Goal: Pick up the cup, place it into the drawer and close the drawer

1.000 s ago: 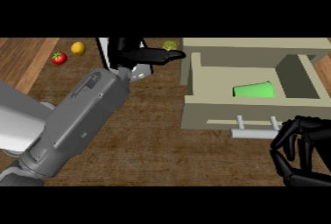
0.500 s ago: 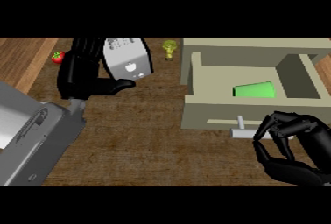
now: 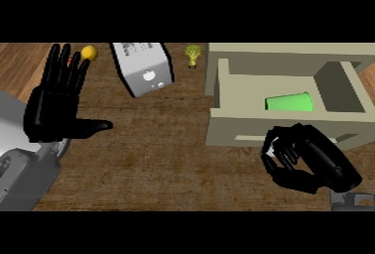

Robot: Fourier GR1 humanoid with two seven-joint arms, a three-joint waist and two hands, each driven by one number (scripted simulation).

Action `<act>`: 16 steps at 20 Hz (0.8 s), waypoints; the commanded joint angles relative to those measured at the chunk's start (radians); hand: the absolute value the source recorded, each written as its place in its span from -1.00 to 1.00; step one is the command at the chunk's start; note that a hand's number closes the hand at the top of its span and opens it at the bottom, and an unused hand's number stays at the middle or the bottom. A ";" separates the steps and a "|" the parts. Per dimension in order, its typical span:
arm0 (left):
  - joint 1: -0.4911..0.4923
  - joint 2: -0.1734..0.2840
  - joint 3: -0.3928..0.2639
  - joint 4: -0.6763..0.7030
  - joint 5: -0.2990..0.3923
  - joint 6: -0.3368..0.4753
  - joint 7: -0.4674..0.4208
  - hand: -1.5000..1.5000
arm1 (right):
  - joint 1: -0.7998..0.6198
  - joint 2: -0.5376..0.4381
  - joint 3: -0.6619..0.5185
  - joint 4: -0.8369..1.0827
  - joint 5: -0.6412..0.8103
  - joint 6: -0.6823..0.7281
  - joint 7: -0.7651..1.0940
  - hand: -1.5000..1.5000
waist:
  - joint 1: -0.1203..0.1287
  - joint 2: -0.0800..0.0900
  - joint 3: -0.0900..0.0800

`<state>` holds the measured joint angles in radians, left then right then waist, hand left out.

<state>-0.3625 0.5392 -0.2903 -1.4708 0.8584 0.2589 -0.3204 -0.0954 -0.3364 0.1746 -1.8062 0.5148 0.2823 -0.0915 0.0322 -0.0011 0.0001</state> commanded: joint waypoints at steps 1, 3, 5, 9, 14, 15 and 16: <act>0.102 0.008 0.029 0.036 -0.023 -0.107 -0.077 -1.00 | -0.088 0.037 0.076 0.152 0.157 -0.070 -0.018 1.00 | -0.013 0.004 0.000; 0.165 0.049 0.076 -0.026 -0.007 -0.127 -0.043 -1.00 | -0.051 0.062 0.092 0.209 0.193 -0.129 -0.089 1.00 | -0.017 0.001 0.000; 0.183 0.037 0.100 -0.001 -0.011 -0.163 -0.060 -1.00 | -0.077 0.082 0.102 0.286 0.228 -0.145 -0.084 -1.00 | -0.020 0.003 0.000; 0.214 0.001 0.124 0.047 -0.041 -0.213 -0.096 -1.00 | -0.234 0.103 0.064 0.481 0.264 -0.142 -0.084 -1.00 | -0.022 0.004 0.000; 0.241 0.015 0.198 0.024 -0.024 -0.277 -0.067 -1.00 | -0.329 0.106 0.017 0.749 0.298 -0.193 -0.201 -1.00 | -0.021 0.004 0.000; 0.302 -0.003 0.171 -0.010 -0.063 -0.284 -0.099 -1.00 | -0.358 0.113 0.005 0.769 0.293 -0.173 -0.185 -1.00 | -0.019 0.003 0.000; 0.232 0.017 0.211 0.045 -0.017 -0.310 -0.037 -1.00 | -0.366 0.130 -0.005 0.872 0.308 -0.250 -0.255 -1.00 | -0.020 0.005 0.000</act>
<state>-0.1269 0.5522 -0.1282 -1.4704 0.8306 0.0184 -0.3755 -0.3931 -0.2328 0.1973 -1.1224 0.7970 0.0929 -0.2703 0.0139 0.0024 0.0001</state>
